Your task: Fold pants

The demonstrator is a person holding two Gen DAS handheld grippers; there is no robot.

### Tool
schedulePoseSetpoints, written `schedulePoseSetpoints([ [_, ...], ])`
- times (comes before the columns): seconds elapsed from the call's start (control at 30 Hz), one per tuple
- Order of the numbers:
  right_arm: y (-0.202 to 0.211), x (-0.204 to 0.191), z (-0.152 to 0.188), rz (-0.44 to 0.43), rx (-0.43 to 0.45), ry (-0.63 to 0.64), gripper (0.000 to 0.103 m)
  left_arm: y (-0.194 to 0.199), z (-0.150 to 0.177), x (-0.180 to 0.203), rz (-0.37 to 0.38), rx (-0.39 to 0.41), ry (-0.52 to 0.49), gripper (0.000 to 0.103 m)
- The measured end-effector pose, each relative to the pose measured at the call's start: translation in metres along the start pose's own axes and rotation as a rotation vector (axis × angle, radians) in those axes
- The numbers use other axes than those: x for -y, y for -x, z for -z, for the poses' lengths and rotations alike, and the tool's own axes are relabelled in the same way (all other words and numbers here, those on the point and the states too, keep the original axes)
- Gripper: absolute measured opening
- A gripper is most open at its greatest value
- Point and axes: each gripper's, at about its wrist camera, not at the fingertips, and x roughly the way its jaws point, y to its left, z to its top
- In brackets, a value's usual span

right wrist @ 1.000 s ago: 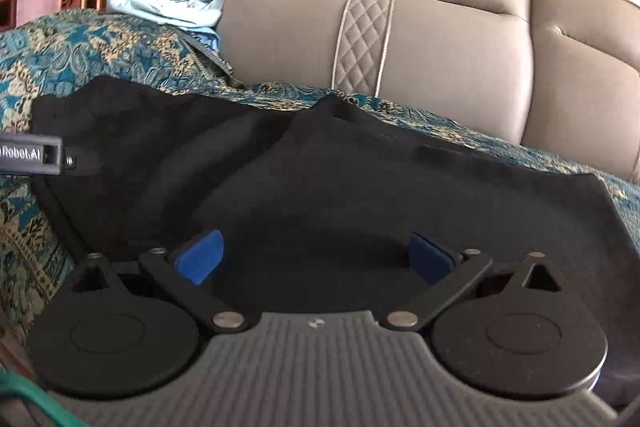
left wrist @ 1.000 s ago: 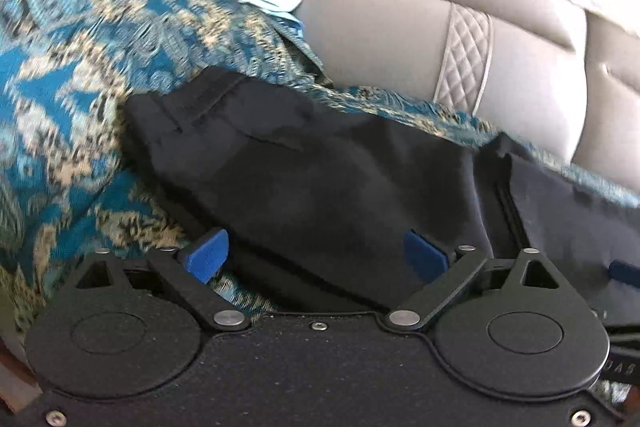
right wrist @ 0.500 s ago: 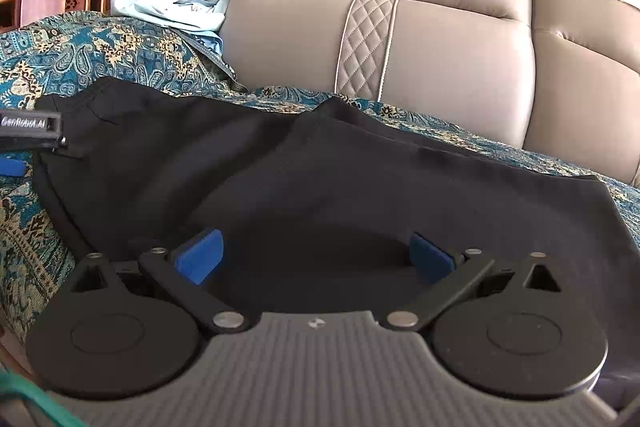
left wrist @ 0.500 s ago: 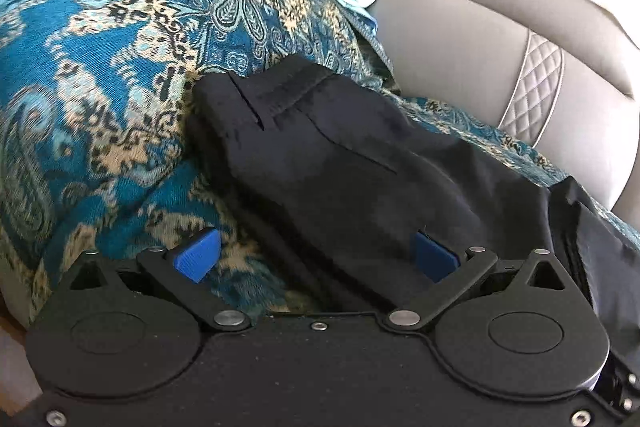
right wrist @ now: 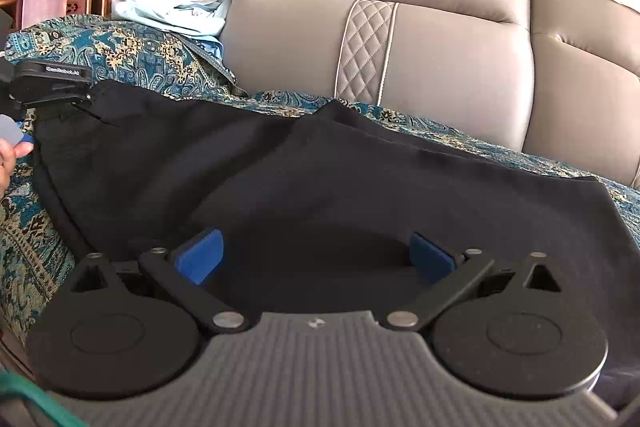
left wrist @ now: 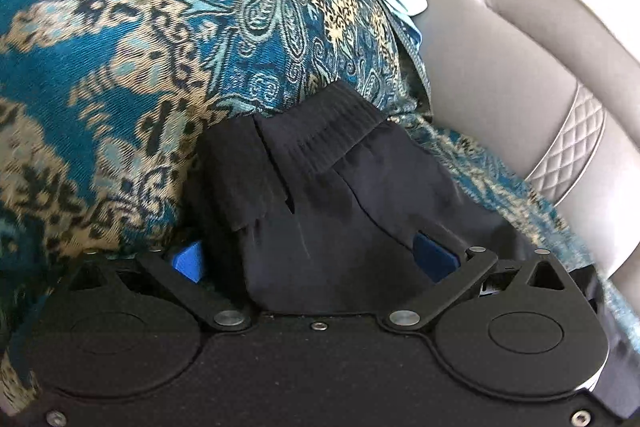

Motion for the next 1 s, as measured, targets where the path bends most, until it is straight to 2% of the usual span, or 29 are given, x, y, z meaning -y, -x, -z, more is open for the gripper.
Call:
schedulePoseSetpoints([
  [0.3,0.0,0.0,0.001,-0.001,0.002,0.0,0.103,-0.005,0.015,0.021,-0.086,0.037,-0.126,0.103],
  [0.77,0.0,-0.001,0.001,0.001,0.003,0.0,0.103,-0.006,0.016,0.025,-0.12,0.075,-0.106,0.103],
  [1.0,0.0,-0.001,0.002,0.001,0.003,0.0,0.103,-0.008,0.013,0.024,-0.125,0.061,-0.115,0.103],
])
